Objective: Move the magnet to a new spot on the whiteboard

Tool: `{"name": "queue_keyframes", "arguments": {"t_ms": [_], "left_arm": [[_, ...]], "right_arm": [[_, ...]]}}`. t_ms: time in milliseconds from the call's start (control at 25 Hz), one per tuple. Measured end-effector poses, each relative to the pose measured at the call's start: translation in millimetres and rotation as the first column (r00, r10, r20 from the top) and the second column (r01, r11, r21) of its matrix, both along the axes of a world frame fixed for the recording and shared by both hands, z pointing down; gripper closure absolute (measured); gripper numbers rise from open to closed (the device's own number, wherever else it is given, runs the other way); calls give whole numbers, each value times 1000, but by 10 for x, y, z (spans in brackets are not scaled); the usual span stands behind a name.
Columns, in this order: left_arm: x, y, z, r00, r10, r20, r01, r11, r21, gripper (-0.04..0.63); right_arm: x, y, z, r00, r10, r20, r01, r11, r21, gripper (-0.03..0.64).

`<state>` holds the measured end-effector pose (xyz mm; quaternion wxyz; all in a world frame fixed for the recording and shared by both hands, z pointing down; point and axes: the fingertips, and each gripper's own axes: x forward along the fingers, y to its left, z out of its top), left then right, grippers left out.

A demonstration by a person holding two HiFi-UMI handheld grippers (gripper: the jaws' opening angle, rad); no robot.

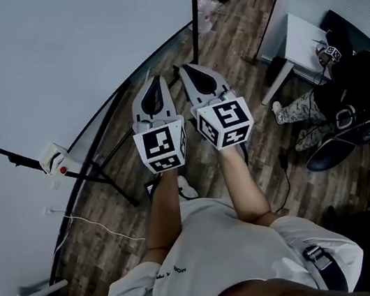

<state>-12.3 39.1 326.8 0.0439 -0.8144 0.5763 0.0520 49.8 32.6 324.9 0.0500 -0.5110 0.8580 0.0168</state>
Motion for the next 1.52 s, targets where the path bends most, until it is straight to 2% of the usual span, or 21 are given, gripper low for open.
{"name": "queue_keyframes", "arguments": {"t_ms": [240, 600, 1080, 1520], "left_arm": [[-141, -635, -138, 1000, 11, -3, -11, 1000, 8, 592], [-430, -1316, -143, 999, 34, 11, -34, 999, 12, 592], [-574, -1664, -118, 998, 66, 11, -66, 998, 6, 592], [-343, -2018, -87, 999, 32, -1, -32, 999, 6, 592]], "right_arm": [[-109, -618, -81, 1000, 24, 1, -24, 1000, -6, 603], [-407, -1279, -73, 998, 58, -5, -58, 998, -17, 603], [-568, -1604, -58, 996, 85, -22, -86, 996, -27, 604], [-345, -1958, -62, 998, 56, -33, -56, 998, -15, 603]]}}
